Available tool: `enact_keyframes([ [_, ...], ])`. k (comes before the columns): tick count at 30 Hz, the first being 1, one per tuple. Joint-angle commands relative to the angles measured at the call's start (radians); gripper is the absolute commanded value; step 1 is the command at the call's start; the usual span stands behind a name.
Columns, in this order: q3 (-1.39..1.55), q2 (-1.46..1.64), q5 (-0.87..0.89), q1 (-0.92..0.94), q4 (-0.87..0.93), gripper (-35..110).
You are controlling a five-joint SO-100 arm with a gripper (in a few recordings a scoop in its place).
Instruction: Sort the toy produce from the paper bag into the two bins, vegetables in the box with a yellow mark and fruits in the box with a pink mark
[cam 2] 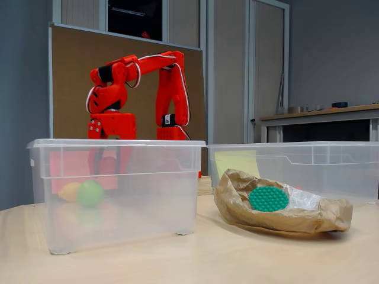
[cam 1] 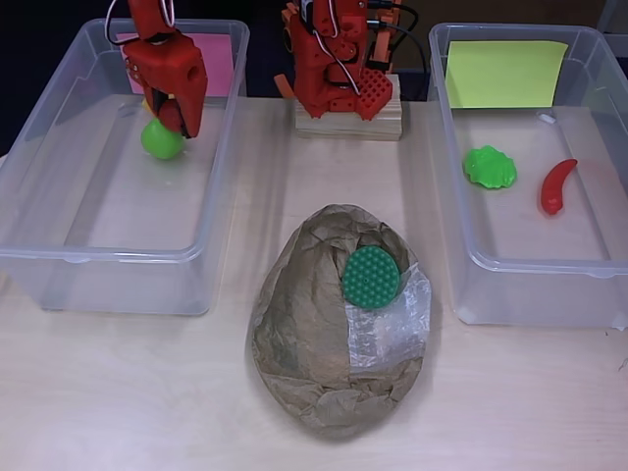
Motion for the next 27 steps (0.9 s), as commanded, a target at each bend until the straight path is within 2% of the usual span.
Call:
enact_keyframes([
  [1, 0.057, 0.049, 0.037, 0.029, -0.038, 22],
  [9, 0.086, 0.040, 0.028, 0.035, -0.044, 36],
  [16, 0.044, 0.067, -0.035, 0.040, -0.017, 39],
  [23, -0.049, 0.224, -0.232, 0.026, -0.028, 38],
  [27, -0.110, 0.357, -0.339, -0.083, -0.021, 36],
])
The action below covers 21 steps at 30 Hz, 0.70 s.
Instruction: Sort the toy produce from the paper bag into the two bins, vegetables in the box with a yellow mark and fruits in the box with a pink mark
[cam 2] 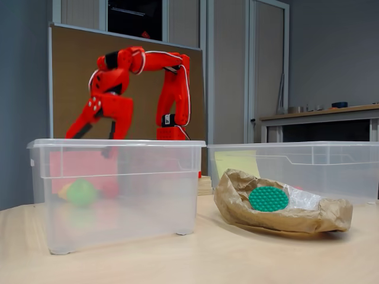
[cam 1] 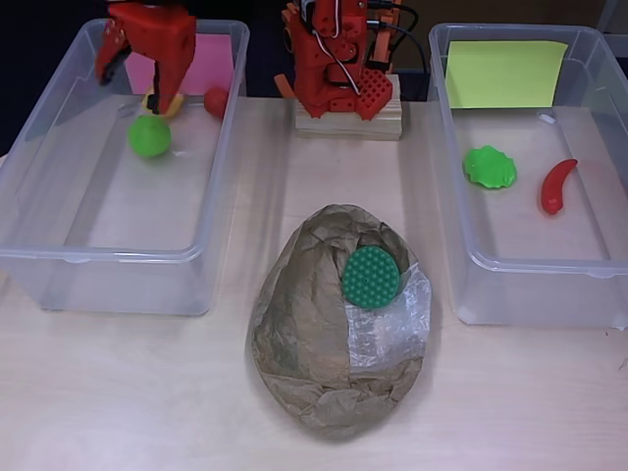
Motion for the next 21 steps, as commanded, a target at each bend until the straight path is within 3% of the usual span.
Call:
enact_keyframes([
  [1, -0.055, 0.140, -0.077, -0.104, 0.009, 36],
  [7, -0.044, 0.241, -0.127, -0.515, 0.043, 34],
  [13, 0.028, 0.195, -0.049, -0.930, -0.017, 33],
  [21, 0.078, 0.018, 0.031, -1.186, -0.152, 34],
])
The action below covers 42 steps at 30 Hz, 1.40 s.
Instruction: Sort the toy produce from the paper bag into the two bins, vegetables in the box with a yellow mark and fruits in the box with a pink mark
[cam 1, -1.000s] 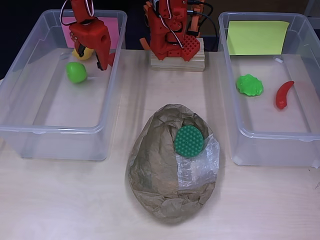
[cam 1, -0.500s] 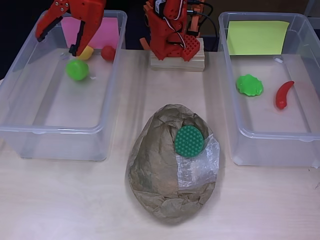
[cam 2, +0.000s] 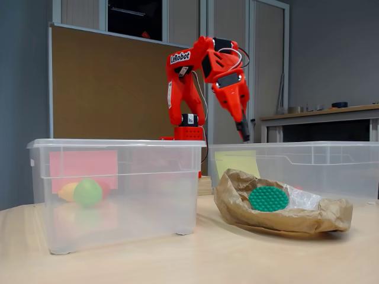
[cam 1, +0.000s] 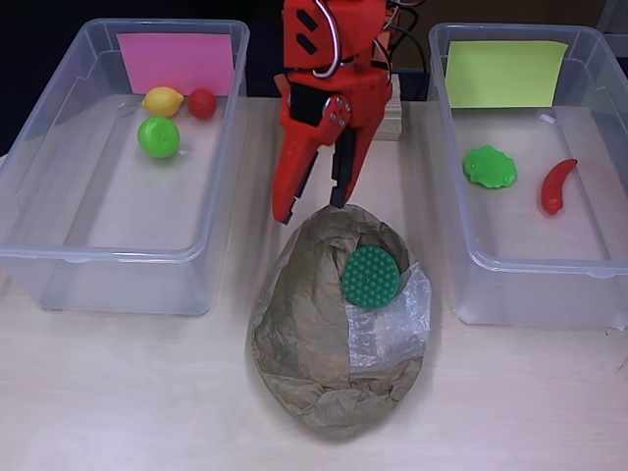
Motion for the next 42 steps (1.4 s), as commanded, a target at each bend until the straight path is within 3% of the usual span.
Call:
enact_keyframes([
  [1, 0.003, -0.043, 0.015, -0.092, -0.055, 34],
  [8, -0.008, -0.181, 0.061, -0.176, -0.100, 34],
  [20, -0.034, -0.321, 0.308, -0.272, -0.127, 35],
  [42, -0.067, -0.563, 0.341, -0.225, -0.232, 35],
])
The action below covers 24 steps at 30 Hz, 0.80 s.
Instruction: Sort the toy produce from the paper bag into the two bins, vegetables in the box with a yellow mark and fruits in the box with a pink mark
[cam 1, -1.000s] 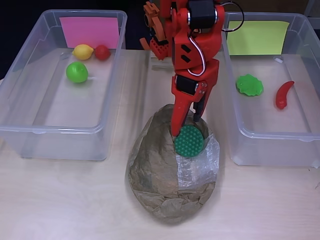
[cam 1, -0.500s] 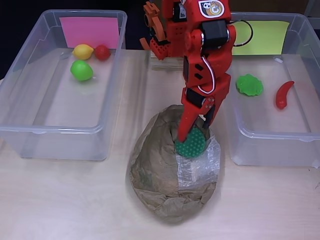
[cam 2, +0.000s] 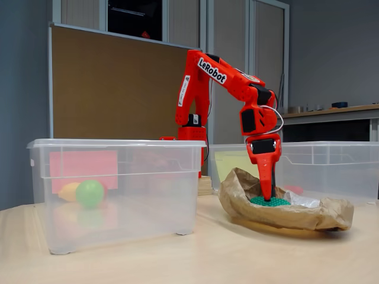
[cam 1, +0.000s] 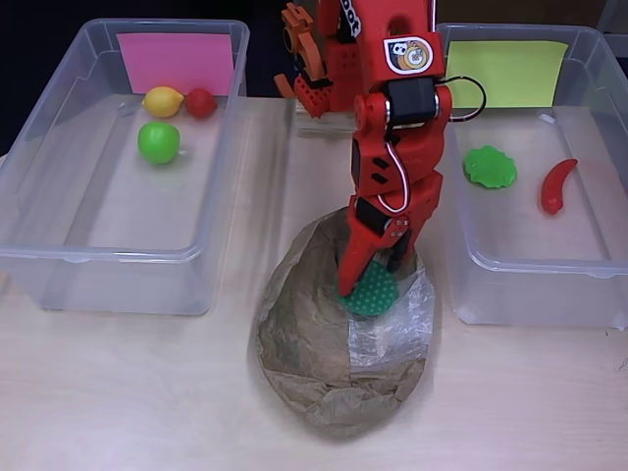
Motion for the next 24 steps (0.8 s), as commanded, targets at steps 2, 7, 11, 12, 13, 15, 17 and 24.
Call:
enact_keyframes([
  [2, -0.029, -0.021, 0.018, 0.009, 0.015, 35],
  [7, -0.091, -0.084, -0.012, 0.034, 0.015, 35],
  [11, -0.140, -0.127, -0.052, 0.057, 0.015, 33],
  [12, -0.152, -0.135, -0.064, 0.061, 0.015, 33],
  [13, -0.164, -0.143, -0.075, 0.064, 0.015, 32],
  [15, -0.179, -0.150, -0.084, 0.069, 0.018, 29],
  [17, -0.195, -0.150, -0.087, 0.071, 0.031, 26],
  [24, -0.270, -0.173, -0.081, 0.044, 0.052, 26],
])
